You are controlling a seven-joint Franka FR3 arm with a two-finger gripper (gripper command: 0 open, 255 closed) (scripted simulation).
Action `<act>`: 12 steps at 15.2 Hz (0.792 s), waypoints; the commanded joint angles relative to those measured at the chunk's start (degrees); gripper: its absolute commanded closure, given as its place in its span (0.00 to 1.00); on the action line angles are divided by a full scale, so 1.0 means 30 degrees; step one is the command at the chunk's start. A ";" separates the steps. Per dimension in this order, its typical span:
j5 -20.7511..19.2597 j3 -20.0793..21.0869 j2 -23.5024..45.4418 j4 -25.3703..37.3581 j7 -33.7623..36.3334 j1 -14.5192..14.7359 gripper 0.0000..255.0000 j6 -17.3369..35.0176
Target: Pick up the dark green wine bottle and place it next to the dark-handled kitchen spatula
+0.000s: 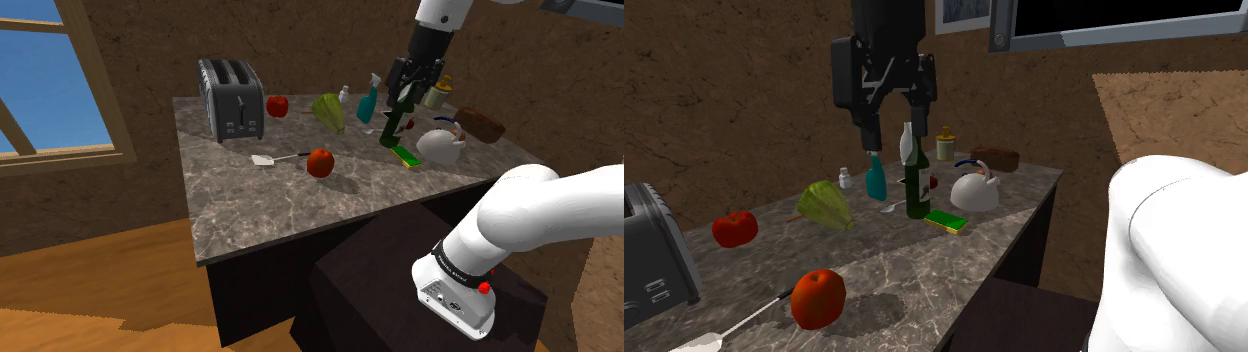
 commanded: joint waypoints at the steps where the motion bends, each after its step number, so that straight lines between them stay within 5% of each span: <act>1: 0.0000 0.0000 0.0000 0.0000 0.0000 0.0000 0.00 0.0000; 12: -0.2433 -0.4172 0.3590 0.1535 -0.4712 -0.1558 0.00 0.2881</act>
